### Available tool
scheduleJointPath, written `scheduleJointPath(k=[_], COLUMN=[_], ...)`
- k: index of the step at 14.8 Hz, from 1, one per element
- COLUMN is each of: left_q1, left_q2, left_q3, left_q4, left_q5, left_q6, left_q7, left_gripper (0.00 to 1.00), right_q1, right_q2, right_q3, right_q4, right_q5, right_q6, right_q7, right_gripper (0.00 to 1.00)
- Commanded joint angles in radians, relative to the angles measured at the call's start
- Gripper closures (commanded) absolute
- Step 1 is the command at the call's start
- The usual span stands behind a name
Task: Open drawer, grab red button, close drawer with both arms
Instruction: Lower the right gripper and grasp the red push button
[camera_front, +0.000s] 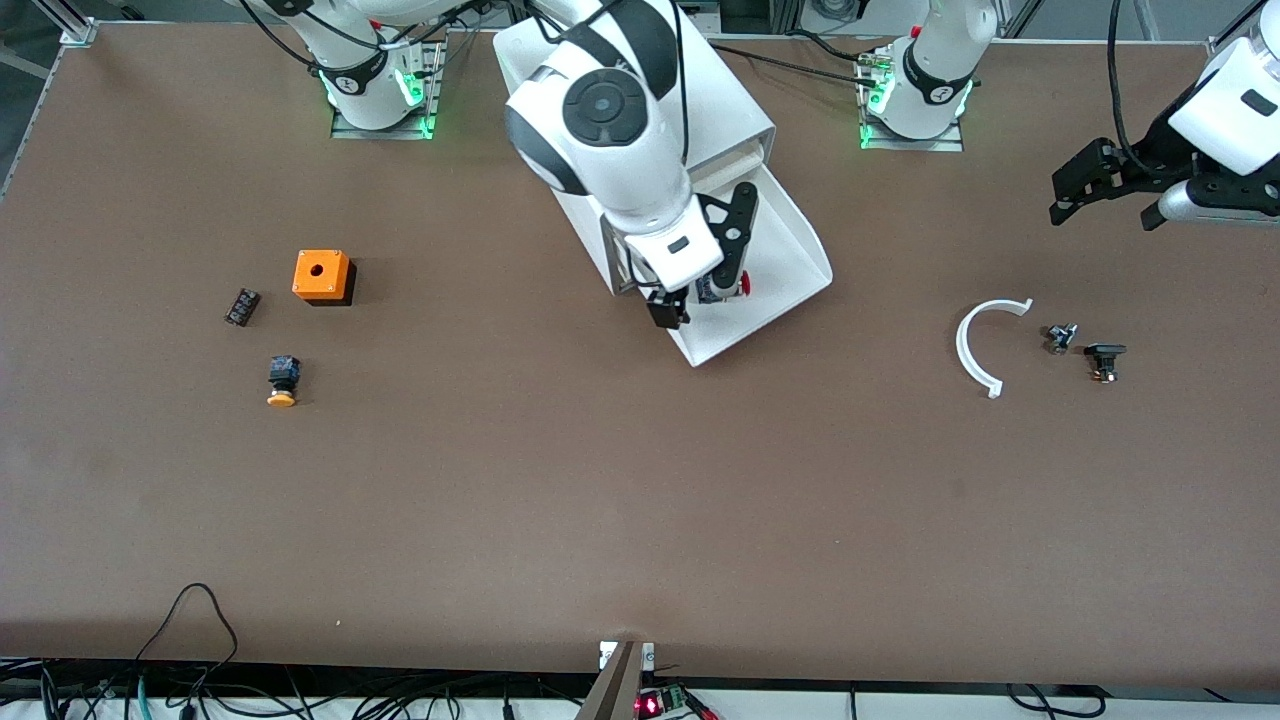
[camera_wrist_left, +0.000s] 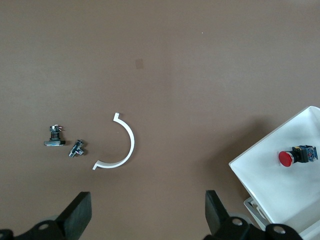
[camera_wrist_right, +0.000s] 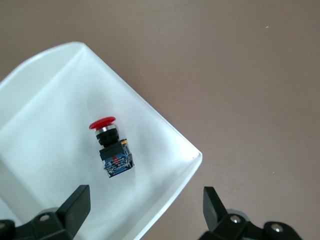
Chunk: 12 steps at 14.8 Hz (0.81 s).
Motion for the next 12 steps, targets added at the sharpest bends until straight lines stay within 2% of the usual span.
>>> scheduleJointPath(k=[1, 4, 8, 12], left_q1=[-0.041, -0.045, -0.043, -0.043], left_q2=[0.014, 0.015, 0.015, 0.015], left_q3=[0.035, 0.036, 0.036, 0.036], left_q4=[0.017, 0.009, 0.008, 0.009], left_q5=[0.032, 0.078, 0.078, 0.078], left_q6=[0.011, 0.044, 0.034, 0.031], left_q7=[0.002, 0.002, 0.002, -0.007], left_gripper=[0.0, 0.0, 0.0, 0.0], right_q1=[0.013, 0.039, 0.068, 0.084], right_q2=[0.049, 0.072, 0.107, 0.11], right_q3=[0.006, 0.006, 0.003, 0.003], right_q4=[0.041, 0.039, 0.039, 0.031], right_q5=[-0.079, -0.085, -0.102, -0.126], right_q6=[-0.013, -0.007, 0.055, 0.051], right_q7=[-0.08, -0.096, -0.094, -0.096], right_gripper=[0.0, 0.0, 0.0, 0.0])
